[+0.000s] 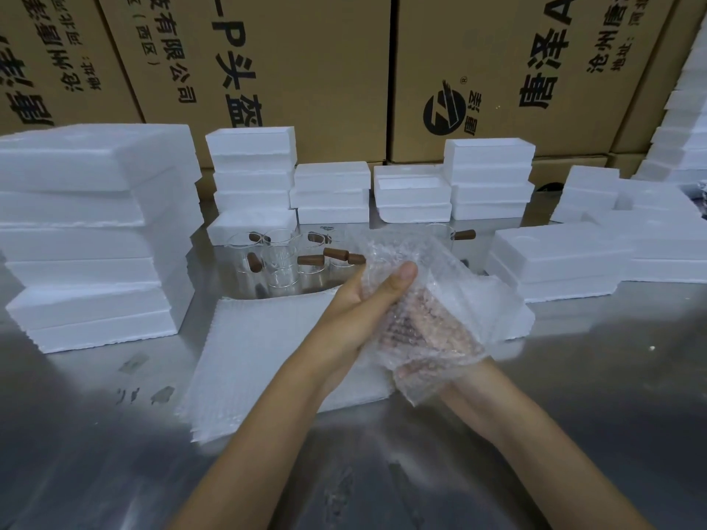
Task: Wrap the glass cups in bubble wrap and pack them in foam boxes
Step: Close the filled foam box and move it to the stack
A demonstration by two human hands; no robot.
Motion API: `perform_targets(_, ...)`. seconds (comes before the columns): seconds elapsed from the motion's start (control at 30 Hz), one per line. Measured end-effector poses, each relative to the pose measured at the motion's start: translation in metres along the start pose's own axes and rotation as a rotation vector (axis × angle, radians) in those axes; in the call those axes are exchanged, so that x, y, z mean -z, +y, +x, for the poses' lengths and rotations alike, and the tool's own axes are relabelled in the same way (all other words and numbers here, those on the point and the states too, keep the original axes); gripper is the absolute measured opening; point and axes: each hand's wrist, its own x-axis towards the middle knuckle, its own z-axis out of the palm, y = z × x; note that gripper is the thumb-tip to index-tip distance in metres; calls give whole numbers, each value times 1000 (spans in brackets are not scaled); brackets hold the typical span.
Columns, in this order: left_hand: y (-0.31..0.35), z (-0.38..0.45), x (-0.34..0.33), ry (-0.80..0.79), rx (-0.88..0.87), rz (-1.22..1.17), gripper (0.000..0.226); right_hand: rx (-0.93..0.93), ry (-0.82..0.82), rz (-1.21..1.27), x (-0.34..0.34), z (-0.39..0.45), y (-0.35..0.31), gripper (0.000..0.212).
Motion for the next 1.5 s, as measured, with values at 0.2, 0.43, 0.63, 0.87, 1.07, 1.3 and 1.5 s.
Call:
perform_targets(0.2, 0, -1, -1, 102, 44, -115, 102, -26, 85, -212, -34, -10, 13, 53)
perform_targets(0.43, 21, -3, 24, 204, -129, -409, 47, -112, -598, -166, 98, 10, 26, 91)
perform_targets(0.63, 24, -4, 44, 204, -161, -545, 37, -15, -790, -330, 103, 3, 23, 91)
perform_targets(0.87, 19, -2, 17, 16, -110, -611, 38, 11, -429, -166, 86, -10, 21, 49)
perform_targets(1.07, 13, -6, 2, -63, -18, -178, 62, -110, -98, 256, 107, 13, 18, 10)
perform_targets(1.3, -7, -11, -19, -115, -99, 750, 64, 27, -32, -151, 117, 25, 34, 10)
perform_targets(1.5, -13, -6, -9, -270, -184, 728, 64, 188, -183, -582, 108, 15, 42, 11)
